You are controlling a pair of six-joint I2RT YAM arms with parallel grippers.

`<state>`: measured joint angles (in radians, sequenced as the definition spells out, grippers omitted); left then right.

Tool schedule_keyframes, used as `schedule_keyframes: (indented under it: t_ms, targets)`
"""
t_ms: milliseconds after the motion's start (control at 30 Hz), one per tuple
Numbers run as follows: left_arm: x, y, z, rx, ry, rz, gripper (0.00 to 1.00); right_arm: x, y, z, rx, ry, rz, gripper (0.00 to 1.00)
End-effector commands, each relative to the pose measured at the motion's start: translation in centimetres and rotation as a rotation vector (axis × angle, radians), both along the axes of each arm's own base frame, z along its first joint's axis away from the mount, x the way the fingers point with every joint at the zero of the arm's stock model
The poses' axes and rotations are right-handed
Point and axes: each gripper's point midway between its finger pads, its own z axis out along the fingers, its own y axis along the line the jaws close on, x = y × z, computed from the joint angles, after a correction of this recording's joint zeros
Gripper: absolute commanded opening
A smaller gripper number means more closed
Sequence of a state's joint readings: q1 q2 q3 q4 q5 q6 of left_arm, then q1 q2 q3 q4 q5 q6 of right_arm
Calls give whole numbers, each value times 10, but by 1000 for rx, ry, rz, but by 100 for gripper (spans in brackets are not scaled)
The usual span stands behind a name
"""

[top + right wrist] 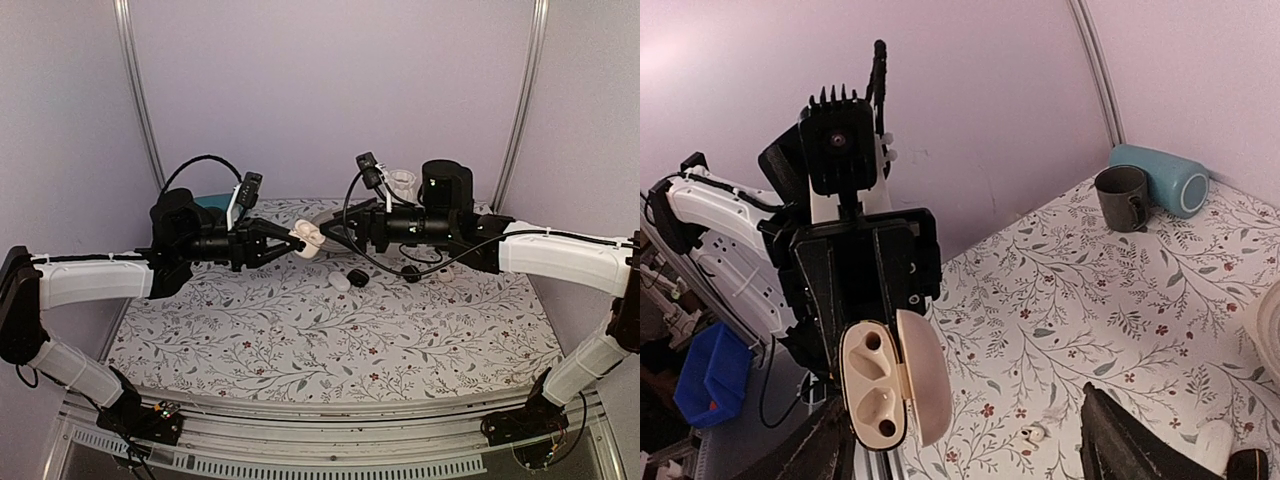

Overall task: Insert the wireless bluetooth earbuds into the charging case
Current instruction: Open the charging case, then pass from the left arm to the right

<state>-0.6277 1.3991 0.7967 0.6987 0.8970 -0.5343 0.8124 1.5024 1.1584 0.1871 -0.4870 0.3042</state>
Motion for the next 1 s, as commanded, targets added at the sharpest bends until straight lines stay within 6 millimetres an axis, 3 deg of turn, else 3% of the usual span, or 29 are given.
schedule_keyframes:
  t_ms: [0,200,267,533,833,967]
  targets:
    - [-7,-2,9,-26,-51,-35,0,-13,6,20,46,14,89,72]
    - [-9,-2,10,-29,-57,-46,0,-19,13,10,49,77,149,58]
    - [-9,-2,11,-30,-59,-49,0,-20,15,24,75,67,165,55]
    - [-13,-2,13,-38,-71,-65,0,-23,21,21,85,118,205,42]
    - [-14,-1,15,-43,-83,-63,0,-26,23,16,85,153,232,40]
    - [-15,-1,15,-44,-85,-65,0,-27,24,17,87,159,235,33]
